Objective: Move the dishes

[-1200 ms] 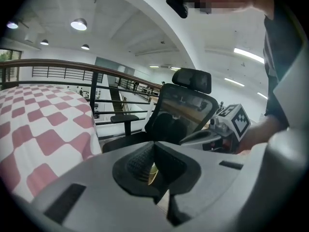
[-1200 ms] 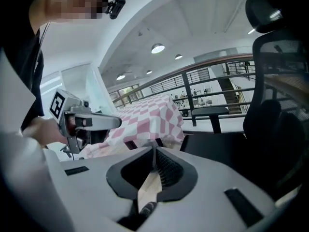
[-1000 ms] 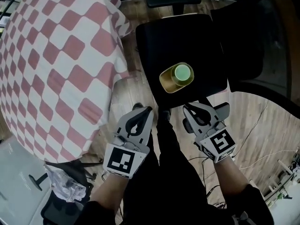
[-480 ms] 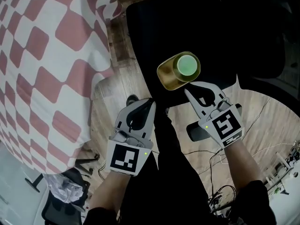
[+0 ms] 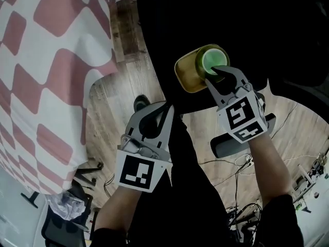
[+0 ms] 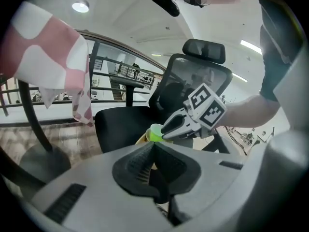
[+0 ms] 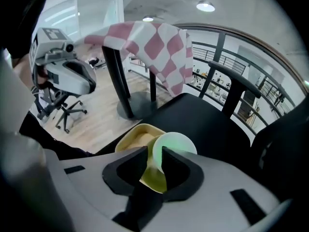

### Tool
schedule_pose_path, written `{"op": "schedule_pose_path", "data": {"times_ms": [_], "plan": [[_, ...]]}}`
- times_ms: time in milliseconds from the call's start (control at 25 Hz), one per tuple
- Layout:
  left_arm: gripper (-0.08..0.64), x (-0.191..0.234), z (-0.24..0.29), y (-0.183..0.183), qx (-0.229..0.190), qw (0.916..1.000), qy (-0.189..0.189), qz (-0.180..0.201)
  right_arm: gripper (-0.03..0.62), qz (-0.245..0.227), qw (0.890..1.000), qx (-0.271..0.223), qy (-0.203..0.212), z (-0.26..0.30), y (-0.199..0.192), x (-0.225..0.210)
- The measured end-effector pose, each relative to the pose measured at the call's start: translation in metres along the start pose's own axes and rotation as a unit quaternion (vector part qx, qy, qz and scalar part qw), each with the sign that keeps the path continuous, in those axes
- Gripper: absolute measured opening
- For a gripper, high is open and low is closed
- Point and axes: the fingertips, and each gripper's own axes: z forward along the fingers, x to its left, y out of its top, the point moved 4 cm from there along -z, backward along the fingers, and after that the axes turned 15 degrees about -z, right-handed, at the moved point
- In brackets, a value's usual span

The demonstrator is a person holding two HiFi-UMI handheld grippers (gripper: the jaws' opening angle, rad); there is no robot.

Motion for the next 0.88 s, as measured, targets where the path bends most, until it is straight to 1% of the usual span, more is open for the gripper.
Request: {"op": "schedule_pose_path", "data": {"times_ms": [80,120,160,240,400,600,720,880], "plan": [[0.006,-0.001,-0.006,0.000,0.002,1.0000,0.002,0.002,0.092,-0.023,0.999,0.035,-0.004,0.006,-0.007,0.000],[0.006,-0.001,-0.009,0.002,0.000,1.0000,0.004,0.000,0.070,-0.033,0.998,0.050,-0.005,0.007,-0.009,0.001],[0.006,-0.002,-0.012,0.005,-0.003,1.0000,0.006,-0.001,0.038,-0.040,0.997,0.061,-0.004,0.007,-0.011,0.002],[0.006,-0.004,-0.019,0.014,-0.010,0.9999,0.009,-0.002,0.034,-0.045,0.997,0.068,0.000,0.004,-0.009,0.004],[0.006,-0.010,-0.038,0.036,-0.029,0.9995,0.013,0.002,0.032,-0.050,0.996,0.068,-0.004,-0.014,0.006,0.002],[0.006,-0.029,-0.078,0.069,-0.039,0.9990,0.022,-0.005,0.032,-0.053,0.997,0.053,-0.018,-0.060,0.038,-0.004],[0.006,-0.050,-0.111,0.093,-0.041,0.9988,0.026,-0.010,0.032,-0.058,0.997,0.045,-0.018,-0.097,0.059,-0.001],[0.006,-0.088,-0.162,0.131,-0.056,0.9978,0.032,-0.012,0.031,-0.057,0.998,0.027,-0.009,-0.155,0.093,0.011]]}}
